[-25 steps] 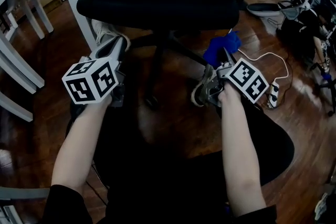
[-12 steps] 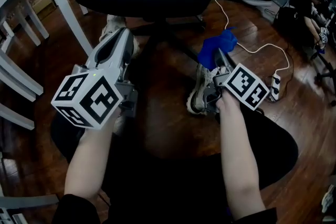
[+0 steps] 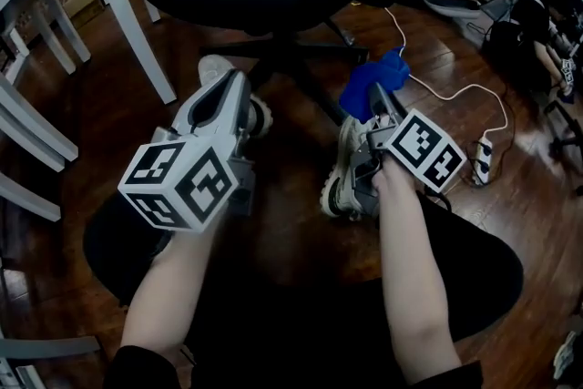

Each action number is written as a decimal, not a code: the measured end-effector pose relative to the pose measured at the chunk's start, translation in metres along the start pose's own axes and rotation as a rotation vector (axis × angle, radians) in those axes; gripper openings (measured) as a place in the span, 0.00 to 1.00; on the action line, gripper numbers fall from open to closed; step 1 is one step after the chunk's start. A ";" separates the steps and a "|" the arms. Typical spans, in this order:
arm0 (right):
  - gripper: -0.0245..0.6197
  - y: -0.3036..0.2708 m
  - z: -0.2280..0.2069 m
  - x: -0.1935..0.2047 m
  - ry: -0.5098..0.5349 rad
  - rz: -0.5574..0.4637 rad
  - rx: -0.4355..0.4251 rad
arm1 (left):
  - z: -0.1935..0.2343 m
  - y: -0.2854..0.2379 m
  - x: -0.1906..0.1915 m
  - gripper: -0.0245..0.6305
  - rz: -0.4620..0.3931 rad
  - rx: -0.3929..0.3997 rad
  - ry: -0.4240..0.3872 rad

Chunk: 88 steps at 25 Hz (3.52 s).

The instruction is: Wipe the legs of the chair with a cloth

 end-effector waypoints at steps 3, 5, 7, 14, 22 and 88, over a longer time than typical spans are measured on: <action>0.18 -0.009 0.007 -0.004 -0.031 -0.014 -0.015 | 0.011 0.002 0.003 0.06 0.020 -0.001 0.005; 0.18 -0.014 0.004 -0.003 -0.040 -0.008 0.000 | 0.017 0.003 0.005 0.06 0.033 -0.009 -0.014; 0.18 -0.018 -0.006 0.003 -0.046 0.018 0.034 | 0.024 0.001 0.009 0.06 0.049 -0.025 -0.037; 0.18 -0.029 -0.038 0.013 -0.003 0.177 -0.024 | 0.029 -0.022 0.021 0.06 0.086 -0.019 -0.032; 0.18 -0.044 -0.046 -0.042 0.225 0.185 -0.027 | 0.030 -0.041 0.028 0.06 0.096 -0.011 -0.114; 0.17 -0.345 -0.013 0.185 1.506 0.628 -0.426 | 0.086 -0.112 0.166 0.06 0.491 0.039 -0.251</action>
Point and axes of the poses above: the fingertips, and each gripper's own axes: y backward along the fingers, z to its left, x out of its underside, the point moved 8 cm from there along y, backward along the fingers, and after that the axes turned 6 degrees about -y, right-handed, at the moved point
